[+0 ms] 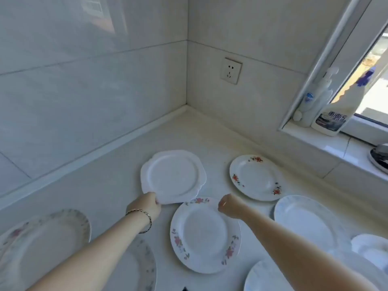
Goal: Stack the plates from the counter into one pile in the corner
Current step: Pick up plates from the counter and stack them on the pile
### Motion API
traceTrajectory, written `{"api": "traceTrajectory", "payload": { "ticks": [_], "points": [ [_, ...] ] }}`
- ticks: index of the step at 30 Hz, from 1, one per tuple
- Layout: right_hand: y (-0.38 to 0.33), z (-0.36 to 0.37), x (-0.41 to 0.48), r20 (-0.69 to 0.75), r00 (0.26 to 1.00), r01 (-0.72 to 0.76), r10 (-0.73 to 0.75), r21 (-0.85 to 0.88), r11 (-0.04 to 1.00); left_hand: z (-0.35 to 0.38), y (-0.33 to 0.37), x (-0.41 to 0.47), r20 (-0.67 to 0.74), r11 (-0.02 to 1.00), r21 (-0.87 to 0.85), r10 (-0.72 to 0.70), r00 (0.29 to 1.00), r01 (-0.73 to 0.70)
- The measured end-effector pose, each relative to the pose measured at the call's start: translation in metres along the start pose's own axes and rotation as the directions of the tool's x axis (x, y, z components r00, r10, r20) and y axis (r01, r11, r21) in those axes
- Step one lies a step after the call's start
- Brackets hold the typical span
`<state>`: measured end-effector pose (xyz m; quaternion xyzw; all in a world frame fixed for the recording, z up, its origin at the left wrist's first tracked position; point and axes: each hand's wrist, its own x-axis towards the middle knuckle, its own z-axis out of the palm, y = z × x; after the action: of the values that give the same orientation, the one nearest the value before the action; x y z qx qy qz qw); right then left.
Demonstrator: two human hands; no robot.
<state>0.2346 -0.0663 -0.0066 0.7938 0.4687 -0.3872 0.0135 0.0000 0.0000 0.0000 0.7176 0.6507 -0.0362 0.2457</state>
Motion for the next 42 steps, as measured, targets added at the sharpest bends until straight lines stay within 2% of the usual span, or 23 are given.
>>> {"api": "traceTrajectory", "payload": {
  "ticks": [5,8,10,13,15,19,23,27,30,34,38,42],
  "points": [
    [0.017,0.026,0.026,-0.138,0.97,-0.2,0.199,0.002,0.98,0.018,-0.022,0.029,0.051,0.995,-0.046,-0.088,0.995,0.09],
    [0.026,0.036,0.039,-0.137,0.949,-0.285,0.285,0.02,0.958,0.029,-0.028,0.05,0.074,0.983,-0.134,-0.119,0.99,0.128],
    [0.036,0.041,0.048,-0.116,0.943,-0.306,0.313,0.075,0.949,0.034,-0.027,0.063,0.072,0.942,-0.249,-0.213,0.974,0.225],
    [0.047,0.042,0.061,-0.08,0.95,-0.279,0.302,0.221,0.935,0.039,-0.018,0.078,0.077,0.818,-0.405,-0.414,0.907,0.408],
    [0.055,0.04,0.066,-0.035,0.961,-0.259,0.273,0.216,0.941,0.041,-0.012,0.084,0.122,0.713,-0.506,-0.498,0.859,0.485],
    [0.064,0.029,0.067,0.057,0.977,-0.213,0.206,0.192,0.958,0.068,-0.027,0.118,0.209,0.51,-0.712,-0.502,0.839,0.483],
    [0.074,0.015,0.058,0.085,0.979,-0.203,0.184,0.399,0.894,0.072,-0.024,0.127,0.271,0.223,-0.868,-0.535,0.8,0.444],
    [0.079,-0.008,0.04,0.078,0.987,-0.16,0.141,0.524,0.836,0.07,-0.022,0.127,0.261,0.202,-0.885,-0.529,0.808,0.418],
    [0.083,-0.031,0.02,-0.043,0.994,-0.059,0.101,0.566,0.822,0.065,-0.017,0.12,0.299,0.126,-0.901,-0.511,0.806,0.414],
    [0.091,-0.05,-0.007,-0.191,0.978,0.098,0.08,0.768,0.633,0.063,-0.006,0.1,0.368,0.025,-0.906,-0.448,0.815,0.423],
    [0.088,-0.042,-0.018,-0.235,0.959,0.135,0.161,0.873,0.469,0.069,-0.005,0.073,0.41,0.064,-0.876,-0.426,0.807,0.479],
    [0.08,-0.014,-0.01,-0.192,0.943,0.079,0.273,0.923,0.377,0.076,-0.016,0.056,0.406,0.176,-0.842,-0.418,0.813,0.511]
  ]
}}
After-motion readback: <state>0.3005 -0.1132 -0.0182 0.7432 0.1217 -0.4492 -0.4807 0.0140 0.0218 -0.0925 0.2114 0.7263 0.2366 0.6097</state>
